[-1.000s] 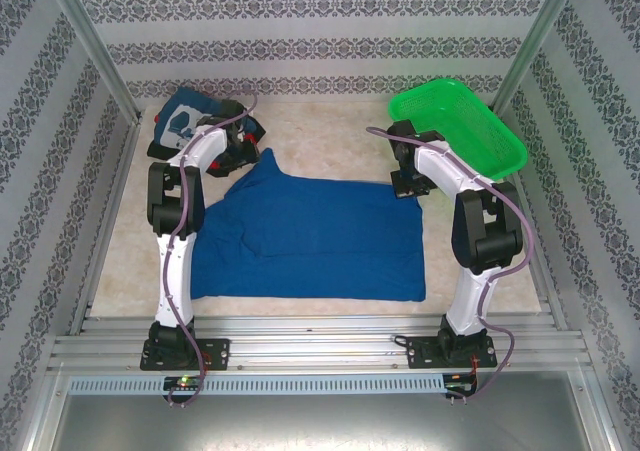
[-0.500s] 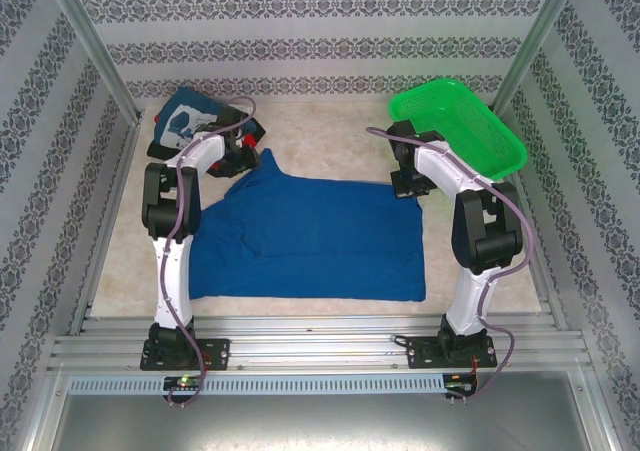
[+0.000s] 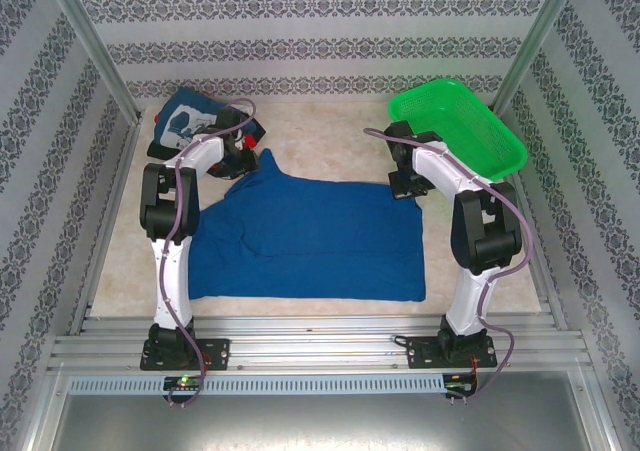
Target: Fold and stack the t-shirts
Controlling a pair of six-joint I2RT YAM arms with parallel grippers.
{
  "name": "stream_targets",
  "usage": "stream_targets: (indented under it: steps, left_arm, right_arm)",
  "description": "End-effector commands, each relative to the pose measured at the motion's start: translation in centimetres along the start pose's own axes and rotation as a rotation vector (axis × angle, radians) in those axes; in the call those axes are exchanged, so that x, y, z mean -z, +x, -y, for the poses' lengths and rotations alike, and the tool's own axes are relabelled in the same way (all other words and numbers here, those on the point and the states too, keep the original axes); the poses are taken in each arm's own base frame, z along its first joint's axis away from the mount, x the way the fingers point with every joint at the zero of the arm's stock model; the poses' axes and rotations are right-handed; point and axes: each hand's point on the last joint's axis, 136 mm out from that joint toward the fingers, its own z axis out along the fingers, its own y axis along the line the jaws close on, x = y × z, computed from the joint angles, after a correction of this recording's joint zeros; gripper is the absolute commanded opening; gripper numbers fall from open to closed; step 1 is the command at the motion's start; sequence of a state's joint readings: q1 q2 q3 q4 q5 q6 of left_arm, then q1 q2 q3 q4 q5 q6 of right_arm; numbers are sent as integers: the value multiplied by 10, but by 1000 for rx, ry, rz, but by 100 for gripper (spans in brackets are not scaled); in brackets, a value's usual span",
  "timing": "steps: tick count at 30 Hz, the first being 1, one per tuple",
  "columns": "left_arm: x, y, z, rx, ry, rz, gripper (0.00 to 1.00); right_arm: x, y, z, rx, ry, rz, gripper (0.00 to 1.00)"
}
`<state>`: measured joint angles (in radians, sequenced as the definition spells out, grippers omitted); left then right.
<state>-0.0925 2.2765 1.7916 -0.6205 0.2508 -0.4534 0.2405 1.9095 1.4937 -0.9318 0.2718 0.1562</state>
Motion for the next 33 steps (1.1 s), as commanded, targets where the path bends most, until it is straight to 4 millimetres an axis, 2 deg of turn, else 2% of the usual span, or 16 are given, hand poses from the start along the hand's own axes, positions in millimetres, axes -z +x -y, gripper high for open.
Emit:
stream_targets:
  steps: [1, 4, 6, 7, 10, 17, 24, 28, 33]
  left_arm:
    - [5, 39, 11, -52, -7, -133, 36]
    - [5, 40, 10, -58, -19, -133, 27]
    - [6, 40, 11, -67, -19, -127, 13]
    - [8, 38, 12, -73, -19, -120, 10]
    - [17, 34, 18, -105, -28, -89, 6]
    - [45, 27, 35, -260, -117, 37, 3]
    - [76, 38, 35, -374, -295, 183, 3]
    - [89, 54, 47, -447, -351, 245, 3]
    - [86, 92, 65, -528, -363, 250, 3]
  right_arm:
    - [9, 3, -1, 17, 5, 11, 0]
    - [9, 2, -1, 21, 5, 14, 0]
    - [9, 2, -1, 25, 5, 13, 0]
    - [9, 1, -1, 26, 6, 16, 0]
    - [9, 1, -1, 29, 6, 16, 0]
    - [7, 1, 0, 31, 7, 18, 0]
    - [5, 4, 0, 26, 4, 13, 0]
    - [3, 5, -2, 19, -3, 7, 0]
    - [2, 5, -3, 5, -11, 2, 0]
